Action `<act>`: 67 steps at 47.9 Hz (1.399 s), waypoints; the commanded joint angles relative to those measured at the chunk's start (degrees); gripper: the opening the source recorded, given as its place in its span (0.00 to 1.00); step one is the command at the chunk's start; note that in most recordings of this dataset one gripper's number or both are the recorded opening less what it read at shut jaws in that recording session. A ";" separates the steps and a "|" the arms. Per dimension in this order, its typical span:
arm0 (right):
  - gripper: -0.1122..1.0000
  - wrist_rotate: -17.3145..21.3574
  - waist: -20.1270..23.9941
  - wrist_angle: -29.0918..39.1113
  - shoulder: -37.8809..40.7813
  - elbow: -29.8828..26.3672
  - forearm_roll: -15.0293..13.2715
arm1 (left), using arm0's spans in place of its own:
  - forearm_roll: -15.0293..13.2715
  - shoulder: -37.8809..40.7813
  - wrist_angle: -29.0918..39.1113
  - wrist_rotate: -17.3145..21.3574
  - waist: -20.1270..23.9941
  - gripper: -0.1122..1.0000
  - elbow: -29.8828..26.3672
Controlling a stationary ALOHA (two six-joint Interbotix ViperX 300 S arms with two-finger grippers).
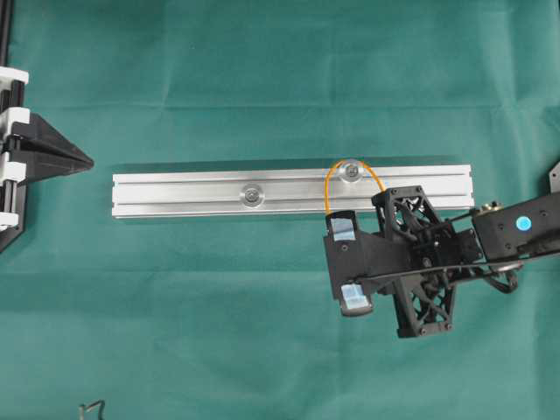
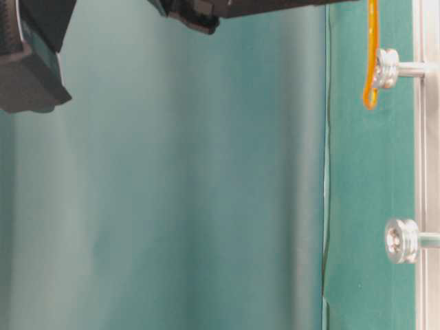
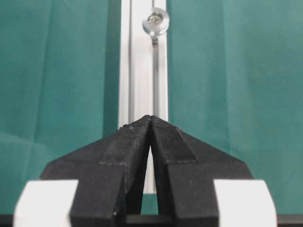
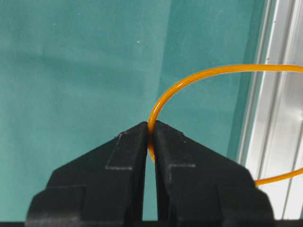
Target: Hook the rubber onto the shaft.
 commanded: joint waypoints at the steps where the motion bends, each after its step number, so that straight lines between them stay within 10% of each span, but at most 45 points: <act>1: 0.16 0.70 0.97 -0.44 -0.62 -1.41 0.18 | 0.18 0.44 -0.44 0.00 0.00 0.12 -1.85; 22: 0.16 8.09 1.23 -1.14 -0.18 -1.41 -0.09 | 0.18 0.44 -0.53 0.00 0.00 0.12 -1.85; 49: 0.16 43.42 -1.49 -5.45 2.11 -2.11 -1.85 | 0.18 0.53 -0.44 0.09 0.00 0.12 -1.85; 67: 0.16 45.44 -2.02 -9.14 5.71 -5.63 -2.46 | 0.18 0.44 -0.44 0.09 0.00 0.12 -1.85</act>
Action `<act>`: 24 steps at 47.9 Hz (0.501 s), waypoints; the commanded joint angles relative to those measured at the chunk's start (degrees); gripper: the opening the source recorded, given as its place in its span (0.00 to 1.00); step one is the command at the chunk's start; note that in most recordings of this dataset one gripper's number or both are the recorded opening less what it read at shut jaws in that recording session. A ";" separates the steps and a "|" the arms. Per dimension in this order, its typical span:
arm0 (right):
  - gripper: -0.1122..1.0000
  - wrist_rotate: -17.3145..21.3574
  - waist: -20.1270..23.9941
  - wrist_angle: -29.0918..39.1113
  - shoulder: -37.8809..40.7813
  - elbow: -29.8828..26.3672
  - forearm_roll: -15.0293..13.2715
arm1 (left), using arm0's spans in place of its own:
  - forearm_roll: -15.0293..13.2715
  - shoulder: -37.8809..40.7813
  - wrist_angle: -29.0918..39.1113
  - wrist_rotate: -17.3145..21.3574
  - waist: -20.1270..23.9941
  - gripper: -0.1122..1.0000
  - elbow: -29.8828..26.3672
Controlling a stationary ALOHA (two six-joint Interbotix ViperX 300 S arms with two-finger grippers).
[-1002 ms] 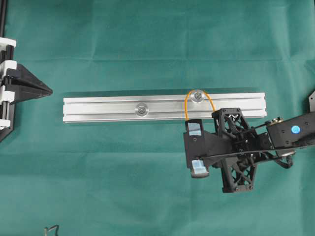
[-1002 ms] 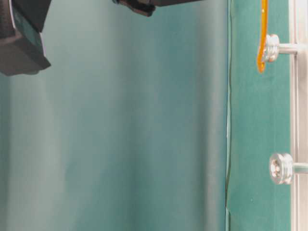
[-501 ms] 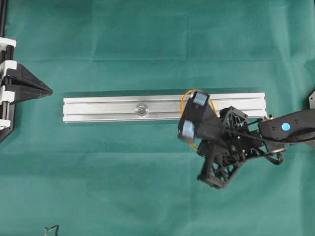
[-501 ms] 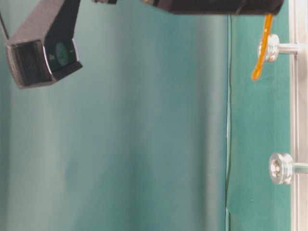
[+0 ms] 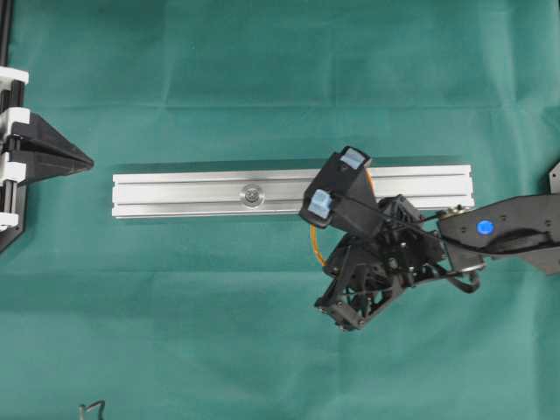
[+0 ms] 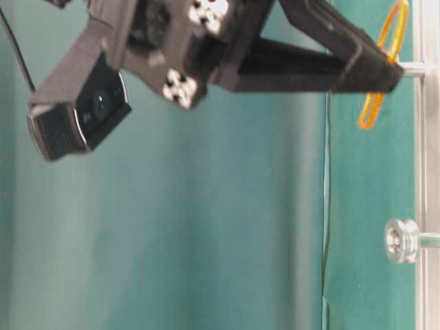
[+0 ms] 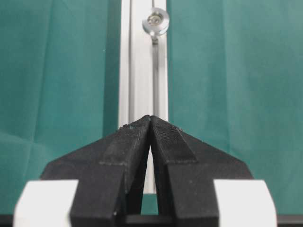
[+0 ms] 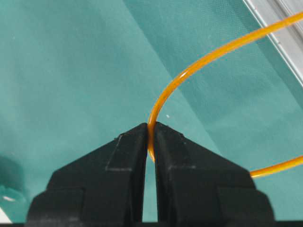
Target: Hook the rubber onto the shaft.
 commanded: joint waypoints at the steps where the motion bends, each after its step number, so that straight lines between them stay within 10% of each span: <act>1: 0.16 0.09 -0.35 -0.62 -0.18 -2.29 -0.09 | 0.18 0.35 -0.53 0.09 0.00 0.12 -1.85; 24: 0.16 0.18 -4.66 -2.55 1.76 -4.04 -0.18 | 0.18 0.35 -0.44 0.00 0.00 0.12 -1.85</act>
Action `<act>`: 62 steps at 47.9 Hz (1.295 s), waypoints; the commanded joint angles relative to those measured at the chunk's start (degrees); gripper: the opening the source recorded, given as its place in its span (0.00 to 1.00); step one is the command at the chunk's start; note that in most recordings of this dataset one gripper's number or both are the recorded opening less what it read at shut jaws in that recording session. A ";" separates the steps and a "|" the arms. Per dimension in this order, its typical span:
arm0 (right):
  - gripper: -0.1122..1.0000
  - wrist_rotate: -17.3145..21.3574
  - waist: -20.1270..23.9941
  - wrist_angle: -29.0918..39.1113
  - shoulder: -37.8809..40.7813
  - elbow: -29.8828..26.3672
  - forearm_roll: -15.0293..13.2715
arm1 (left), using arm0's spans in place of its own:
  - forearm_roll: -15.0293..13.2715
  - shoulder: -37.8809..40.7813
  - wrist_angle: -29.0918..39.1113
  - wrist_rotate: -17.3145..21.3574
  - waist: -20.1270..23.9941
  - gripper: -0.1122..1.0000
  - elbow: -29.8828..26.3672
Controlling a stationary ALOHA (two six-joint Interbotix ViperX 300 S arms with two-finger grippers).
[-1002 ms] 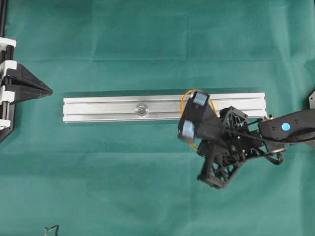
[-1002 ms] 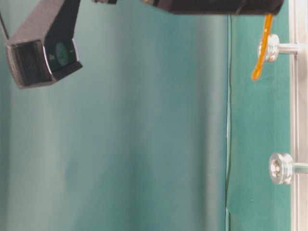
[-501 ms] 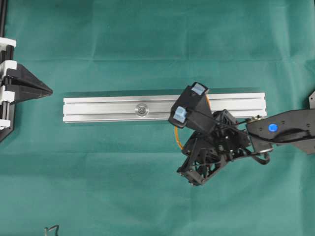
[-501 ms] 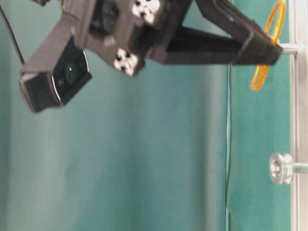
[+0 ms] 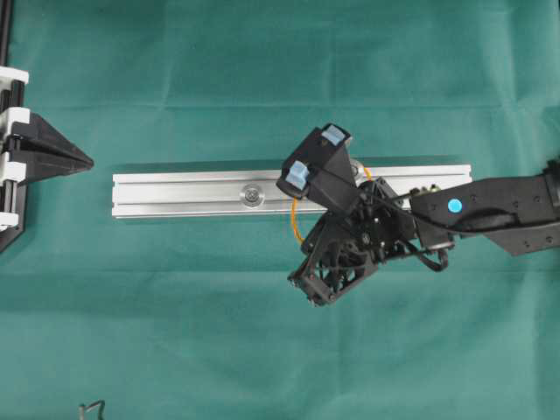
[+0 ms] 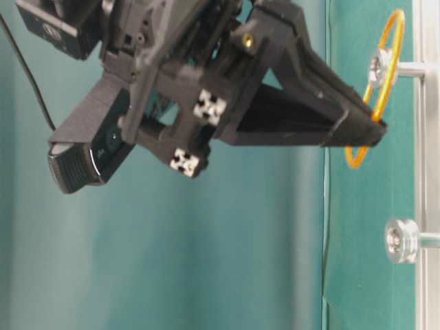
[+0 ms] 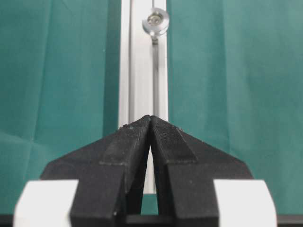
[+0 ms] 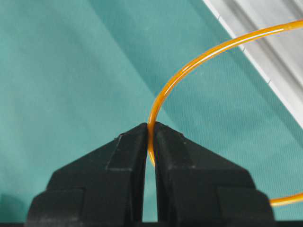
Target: Hook the rubber onto the shaft.
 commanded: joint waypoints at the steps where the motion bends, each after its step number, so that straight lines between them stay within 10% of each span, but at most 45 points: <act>1: 0.16 -0.18 -0.70 -1.49 -0.62 -1.49 -0.09 | 0.18 0.35 -0.44 0.00 -0.09 0.12 -1.76; 62: 0.16 -0.18 -6.94 -8.61 5.19 -7.03 -1.85 | 0.18 0.35 -0.53 -0.09 -0.09 0.12 -1.85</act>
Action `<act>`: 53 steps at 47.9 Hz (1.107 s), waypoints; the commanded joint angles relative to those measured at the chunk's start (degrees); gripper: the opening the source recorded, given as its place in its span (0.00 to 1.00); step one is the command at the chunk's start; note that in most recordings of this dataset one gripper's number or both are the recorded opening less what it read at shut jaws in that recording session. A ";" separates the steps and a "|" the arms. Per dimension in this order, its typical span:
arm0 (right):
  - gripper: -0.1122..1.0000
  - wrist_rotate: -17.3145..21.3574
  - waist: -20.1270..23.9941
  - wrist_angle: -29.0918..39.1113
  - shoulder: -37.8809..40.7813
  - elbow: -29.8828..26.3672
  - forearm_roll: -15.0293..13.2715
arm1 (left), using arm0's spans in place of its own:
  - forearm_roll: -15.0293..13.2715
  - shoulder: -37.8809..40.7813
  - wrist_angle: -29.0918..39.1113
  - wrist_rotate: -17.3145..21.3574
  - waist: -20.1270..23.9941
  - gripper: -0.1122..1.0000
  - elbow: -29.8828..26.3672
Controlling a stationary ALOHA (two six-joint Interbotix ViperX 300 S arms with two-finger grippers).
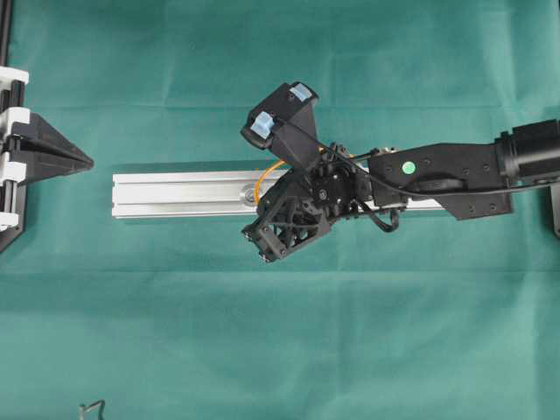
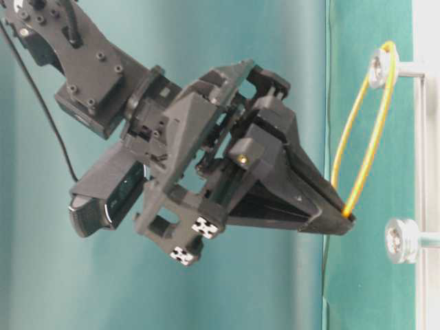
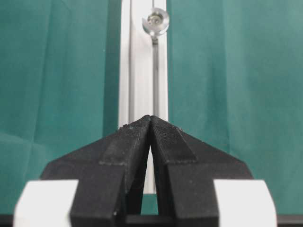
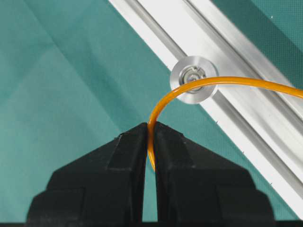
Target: Hook the rubber onto the shaft.
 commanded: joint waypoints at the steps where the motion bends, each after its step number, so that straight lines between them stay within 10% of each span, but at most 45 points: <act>1: 0.16 -0.09 -0.44 -1.67 -0.70 -1.49 -0.26 | 0.18 0.35 -0.44 -0.09 0.00 0.12 -1.85; 53: 0.16 -0.35 -2.81 -8.61 3.52 -2.11 -0.26 | 0.18 0.44 -0.53 -0.09 0.00 0.12 -1.85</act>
